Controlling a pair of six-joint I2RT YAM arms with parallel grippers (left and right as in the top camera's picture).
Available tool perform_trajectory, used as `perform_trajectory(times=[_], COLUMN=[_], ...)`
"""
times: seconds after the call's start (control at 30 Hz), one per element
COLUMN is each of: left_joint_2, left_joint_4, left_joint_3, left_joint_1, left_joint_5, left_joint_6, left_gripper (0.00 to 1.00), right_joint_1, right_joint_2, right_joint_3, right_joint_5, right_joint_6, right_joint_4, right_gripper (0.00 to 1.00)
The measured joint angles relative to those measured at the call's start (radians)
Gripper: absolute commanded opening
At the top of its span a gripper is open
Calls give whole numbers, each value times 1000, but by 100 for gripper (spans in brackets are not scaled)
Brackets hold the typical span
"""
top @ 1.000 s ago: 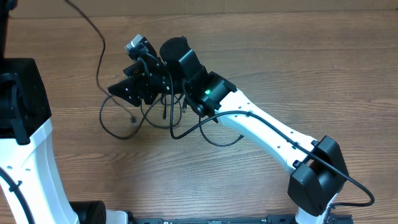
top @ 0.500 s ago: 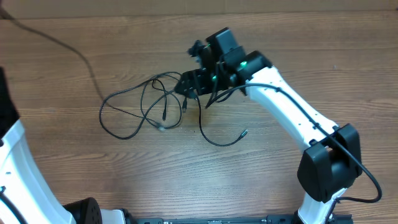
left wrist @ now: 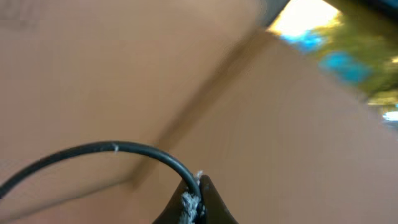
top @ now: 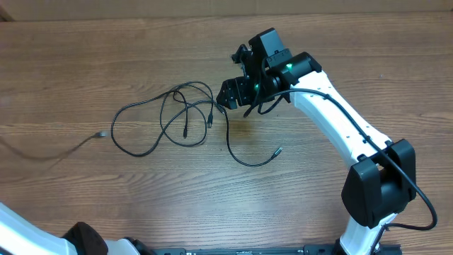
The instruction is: Untangle cables
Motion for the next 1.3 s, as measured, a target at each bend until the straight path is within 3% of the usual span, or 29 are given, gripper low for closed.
perform_trajectory(times=[0.23,0.37,0.43,0.47,0.53,0.57,0.6,0.87,0.97,1.1,1.3], left_joint_2=[146,244,292,326,389,414,440,535,526,485,432], left_joint_4=[-233,-321,-345,-358,-381,-388,-397,-400,-412,-505,-698], left_joint_3=[0,0,0,0,0,0,0,-2,-2,-2,-11], left_joint_1=[5,5,5,5,0,-3,-8,-86,-143,-257,-547], left_joint_5=[-251,-320,-332,-333,-330,-331,-331,-295,-286,-248,-47], left_joint_6=[40,44,47,53,92,113,126,261,302,332,438], left_gripper=[4,4,9,17,41,61,100,100,100,82,79], right_joint_1=[0,0,0,0,0,0,0,0,0,-14,-146], right_joint_2=[0,0,0,0,0,0,0,0,0,0,-13], right_joint_3=[0,0,0,0,0,0,0,0,0,27,200], right_joint_5=[3,3,3,3,3,3,3,3,3,2,1], right_joint_6=[-3,-6,-7,-6,-7,-7,-6,-7,-9,-10,18], right_joint_4=[-19,-26,-26,-27,-27,-28,-29,-30,-16,-61,-177], right_gripper=[82,82,82,82,82,82,82,83,88,94,96])
